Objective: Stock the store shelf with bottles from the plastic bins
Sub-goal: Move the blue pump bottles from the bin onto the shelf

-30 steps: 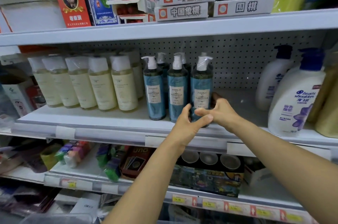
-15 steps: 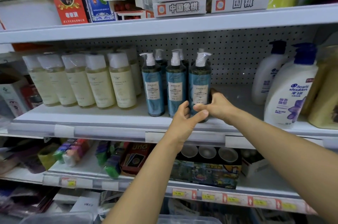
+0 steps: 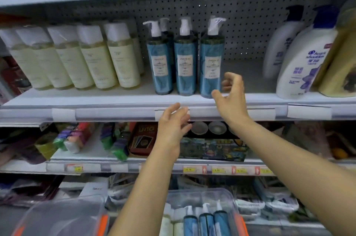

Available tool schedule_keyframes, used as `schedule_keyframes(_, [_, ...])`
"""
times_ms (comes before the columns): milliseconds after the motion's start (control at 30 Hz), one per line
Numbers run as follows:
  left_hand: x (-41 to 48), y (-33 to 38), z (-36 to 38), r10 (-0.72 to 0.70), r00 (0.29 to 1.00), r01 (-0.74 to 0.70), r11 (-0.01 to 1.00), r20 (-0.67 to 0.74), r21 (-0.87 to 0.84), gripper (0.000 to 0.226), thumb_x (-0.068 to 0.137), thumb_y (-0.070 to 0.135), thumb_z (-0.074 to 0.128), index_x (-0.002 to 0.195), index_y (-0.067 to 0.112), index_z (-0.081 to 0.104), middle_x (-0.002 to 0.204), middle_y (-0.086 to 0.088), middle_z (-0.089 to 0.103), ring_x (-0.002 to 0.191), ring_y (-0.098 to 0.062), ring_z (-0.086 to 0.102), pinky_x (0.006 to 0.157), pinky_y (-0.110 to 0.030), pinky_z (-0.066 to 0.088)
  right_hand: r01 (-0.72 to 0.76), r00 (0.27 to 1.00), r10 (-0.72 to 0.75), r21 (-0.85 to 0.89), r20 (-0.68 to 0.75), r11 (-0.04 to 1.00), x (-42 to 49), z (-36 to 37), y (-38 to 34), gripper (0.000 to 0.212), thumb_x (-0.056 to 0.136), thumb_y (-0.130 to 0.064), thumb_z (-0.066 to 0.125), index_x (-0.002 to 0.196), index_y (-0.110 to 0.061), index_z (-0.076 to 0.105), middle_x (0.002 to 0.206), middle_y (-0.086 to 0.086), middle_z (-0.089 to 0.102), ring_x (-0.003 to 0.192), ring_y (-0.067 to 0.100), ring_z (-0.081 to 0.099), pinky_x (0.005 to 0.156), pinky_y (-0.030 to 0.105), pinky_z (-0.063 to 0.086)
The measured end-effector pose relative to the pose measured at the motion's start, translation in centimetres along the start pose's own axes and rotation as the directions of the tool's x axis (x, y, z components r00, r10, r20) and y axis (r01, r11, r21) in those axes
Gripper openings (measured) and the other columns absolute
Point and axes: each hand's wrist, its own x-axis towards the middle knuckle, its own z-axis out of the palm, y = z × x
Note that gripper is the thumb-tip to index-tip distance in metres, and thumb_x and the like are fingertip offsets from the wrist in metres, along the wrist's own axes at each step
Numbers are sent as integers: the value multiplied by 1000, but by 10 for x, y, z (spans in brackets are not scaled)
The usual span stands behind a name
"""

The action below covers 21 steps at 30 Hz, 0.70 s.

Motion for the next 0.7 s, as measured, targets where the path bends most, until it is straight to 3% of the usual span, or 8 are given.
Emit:
schedule_keyframes(133, [-8,-35,-22,-102,995,103,994,-12,37,30,99,19,60,128,17,56,115,-6,70,105,-22,68,93,-38,56,97,993,-100,60,57,993,-45,4,17,34,92,-5,57,123,-19,48,99,-6,54,86,7,52,76,24,47])
schedule_keyframes(267, [-14,-66,-42,-186,982,187,980,-15,75,27,101,21,58,127,17,56,110,-5,71,98,-19,70,87,-36,57,34,977,-42,41,210,999,-87,14,49,28,92,-2,57,112,-22,56,92,-5,59,75,6,54,69,17,46])
schedule_keyframes(500, [-14,-138,-79,-392,914,401,911,-107,92,15,99,22,59,113,17,62,107,-6,73,95,-20,71,85,-35,56,-231,870,263,-127,418,965,-136,29,130,20,92,5,57,101,-13,58,92,10,59,77,15,52,68,10,43])
schedule_keyframes(700, [2,-216,-109,-557,806,584,803,-200,118,7,100,22,58,103,17,63,105,-5,71,96,-19,68,86,-38,55,-510,648,590,-302,482,806,-172,47,213,21,92,5,58,113,3,60,89,3,58,81,18,56,72,24,48])
